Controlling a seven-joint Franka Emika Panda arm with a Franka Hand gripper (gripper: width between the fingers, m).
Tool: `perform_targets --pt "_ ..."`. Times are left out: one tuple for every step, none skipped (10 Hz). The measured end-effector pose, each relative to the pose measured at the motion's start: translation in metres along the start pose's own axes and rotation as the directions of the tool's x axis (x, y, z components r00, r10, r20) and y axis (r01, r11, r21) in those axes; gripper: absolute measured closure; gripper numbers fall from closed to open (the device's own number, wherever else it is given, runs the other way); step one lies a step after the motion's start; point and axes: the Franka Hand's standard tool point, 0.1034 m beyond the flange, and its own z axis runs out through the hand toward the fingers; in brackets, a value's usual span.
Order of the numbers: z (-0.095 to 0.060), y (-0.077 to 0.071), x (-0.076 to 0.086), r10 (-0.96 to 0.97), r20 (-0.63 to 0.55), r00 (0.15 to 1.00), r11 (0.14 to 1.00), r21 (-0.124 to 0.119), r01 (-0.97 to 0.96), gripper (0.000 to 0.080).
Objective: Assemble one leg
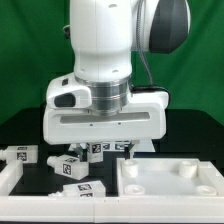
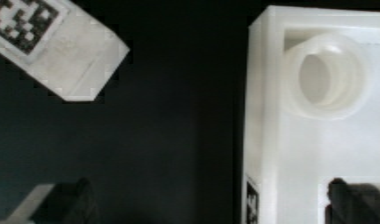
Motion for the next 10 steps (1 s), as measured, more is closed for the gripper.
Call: perform_targets --pt "0.002 0.0 0.0 -0.004 0.002 1.0 1.0 0.0 0.004 0.015" --pt "0.01 0.003 0.0 -0.096 0.007 0.995 0.995 -0.007 0.096 0.015" --pt "0.011 0.009 -0.005 -0.184 0.013 0.983 0.983 -0.005 0.184 0.015" --pt "0.005 0.015 -0.013 -0.257 0.007 0.966 0.966 -0.004 0.257 0.015" --pt "0.007 0.02 -0.018 -0.359 -0.01 0.933 0.933 -0.015 0.358 0.015" --pt "0.017 0.027 -0.026 -0.391 -0.009 0.92 0.92 -0.014 0.391 0.015" --pt "0.02 0.03 -0.029 -0.383 -0.005 0.924 0.924 -0.007 0.383 0.015" --pt "0.019 0.03 -0.028 -0.384 -0.006 0.923 0.923 -0.01 0.384 0.015" --pt "0.02 0.029 -0.028 -0.385 -0.005 0.923 0.923 -0.009 0.384 0.015" --pt "0.02 0.03 -0.028 -0.384 -0.004 0.923 0.923 -0.009 0.384 0.015"
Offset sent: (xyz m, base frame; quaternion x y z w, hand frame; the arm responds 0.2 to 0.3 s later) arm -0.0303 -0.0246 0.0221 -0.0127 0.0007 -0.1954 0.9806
